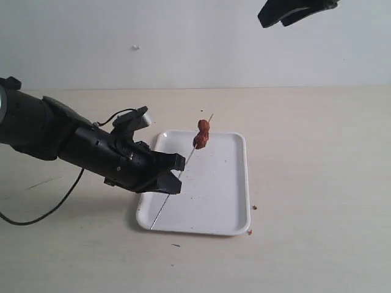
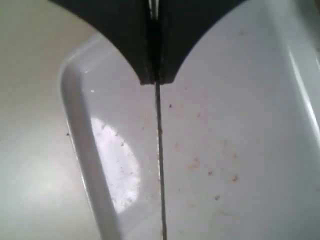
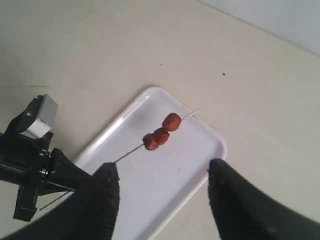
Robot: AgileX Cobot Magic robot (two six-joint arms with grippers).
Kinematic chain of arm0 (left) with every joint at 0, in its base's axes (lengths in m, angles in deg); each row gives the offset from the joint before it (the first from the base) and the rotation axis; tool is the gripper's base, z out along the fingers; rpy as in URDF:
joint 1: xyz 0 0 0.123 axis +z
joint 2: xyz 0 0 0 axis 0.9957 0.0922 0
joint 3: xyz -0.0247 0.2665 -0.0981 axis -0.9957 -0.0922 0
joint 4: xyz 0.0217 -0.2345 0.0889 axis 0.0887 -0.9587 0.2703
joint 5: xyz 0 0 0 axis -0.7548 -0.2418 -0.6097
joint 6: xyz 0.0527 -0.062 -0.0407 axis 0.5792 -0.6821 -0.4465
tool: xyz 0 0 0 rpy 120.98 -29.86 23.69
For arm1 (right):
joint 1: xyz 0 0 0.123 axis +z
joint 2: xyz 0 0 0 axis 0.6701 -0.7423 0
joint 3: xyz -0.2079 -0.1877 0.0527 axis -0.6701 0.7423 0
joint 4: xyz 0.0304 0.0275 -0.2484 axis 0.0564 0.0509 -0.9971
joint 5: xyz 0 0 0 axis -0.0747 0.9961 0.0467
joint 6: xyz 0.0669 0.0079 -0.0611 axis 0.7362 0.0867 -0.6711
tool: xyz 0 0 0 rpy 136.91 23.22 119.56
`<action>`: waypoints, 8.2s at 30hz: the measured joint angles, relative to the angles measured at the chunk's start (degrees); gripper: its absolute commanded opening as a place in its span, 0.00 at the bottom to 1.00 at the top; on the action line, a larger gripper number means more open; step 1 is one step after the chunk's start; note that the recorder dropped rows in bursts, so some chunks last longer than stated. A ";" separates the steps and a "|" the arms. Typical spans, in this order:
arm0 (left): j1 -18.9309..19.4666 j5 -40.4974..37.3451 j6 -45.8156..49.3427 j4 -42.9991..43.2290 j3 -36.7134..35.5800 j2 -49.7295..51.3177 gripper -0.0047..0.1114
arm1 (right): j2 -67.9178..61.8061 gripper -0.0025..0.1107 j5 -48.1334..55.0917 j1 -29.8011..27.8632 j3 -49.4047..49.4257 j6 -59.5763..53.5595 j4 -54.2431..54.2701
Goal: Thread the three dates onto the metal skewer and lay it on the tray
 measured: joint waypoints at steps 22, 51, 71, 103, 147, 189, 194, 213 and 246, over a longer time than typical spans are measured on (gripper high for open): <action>0.00 -2.50 -1.56 -5.36 -0.37 0.89 0.54 | 9.10 0.48 0.25 0.86 0.00 9.02 -7.34; 5.17 12.77 44.96 -23.17 -27.40 -50.13 0.04 | 45.00 0.02 -39.84 0.86 62.92 -13.14 15.23; 5.17 22.84 46.11 -24.35 -52.16 -98.93 0.04 | 74.68 0.02 -58.54 0.86 91.86 -39.60 55.96; 5.17 23.06 46.01 -24.48 -53.22 -100.00 0.04 | 96.72 0.02 -69.74 0.52 104.01 -45.30 51.63; 5.17 23.06 46.01 -24.48 -53.22 -100.00 0.04 | 104.89 0.02 -66.18 -0.19 107.01 26.92 -24.29; 23.41 26.26 -5.37 22.32 -57.61 -113.33 0.04 | 104.89 0.02 -53.94 -0.19 107.01 41.17 -39.68; 23.41 20.46 -64.69 81.60 -59.88 -113.33 0.04 | 104.89 0.02 -53.94 -0.19 107.01 41.17 -39.78; 23.41 11.90 -70.45 86.30 -60.05 -113.37 0.04 | 104.89 0.02 -53.94 -0.19 107.01 41.17 -39.78; 23.41 11.88 -70.45 86.41 -60.05 -113.37 0.04 | 104.89 0.02 -53.94 -0.19 107.01 41.17 -39.78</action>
